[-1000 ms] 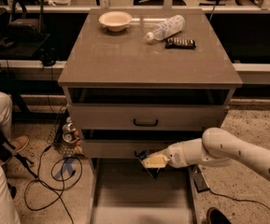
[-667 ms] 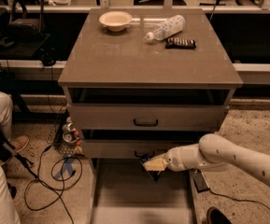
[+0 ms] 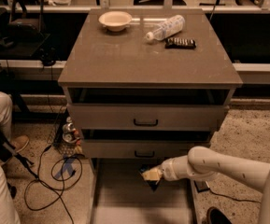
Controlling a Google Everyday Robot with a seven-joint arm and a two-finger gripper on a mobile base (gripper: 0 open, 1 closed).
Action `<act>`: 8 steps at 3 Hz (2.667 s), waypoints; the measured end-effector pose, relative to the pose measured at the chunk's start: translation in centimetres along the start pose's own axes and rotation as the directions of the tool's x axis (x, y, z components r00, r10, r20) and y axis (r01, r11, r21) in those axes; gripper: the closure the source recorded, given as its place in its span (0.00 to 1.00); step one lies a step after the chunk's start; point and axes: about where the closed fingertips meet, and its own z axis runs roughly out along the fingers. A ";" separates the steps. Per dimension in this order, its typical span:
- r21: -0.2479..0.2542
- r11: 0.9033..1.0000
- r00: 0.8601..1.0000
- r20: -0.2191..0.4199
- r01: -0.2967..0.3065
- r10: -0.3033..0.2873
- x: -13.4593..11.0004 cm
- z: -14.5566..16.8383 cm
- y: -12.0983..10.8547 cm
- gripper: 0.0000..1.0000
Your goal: Place rxbar blueberry into bottom drawer
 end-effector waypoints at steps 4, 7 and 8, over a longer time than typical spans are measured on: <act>0.091 0.954 0.953 -0.073 -0.287 0.293 11.0 9.6 -7.9 1.00; 0.096 0.916 0.909 -0.116 -0.390 0.400 14.1 14.6 -9.9 0.29; 0.104 0.917 0.911 -0.118 -0.384 0.395 13.7 14.4 -9.8 0.06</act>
Offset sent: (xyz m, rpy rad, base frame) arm -0.0202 -0.0220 -0.1458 -0.0917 0.2159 -0.1528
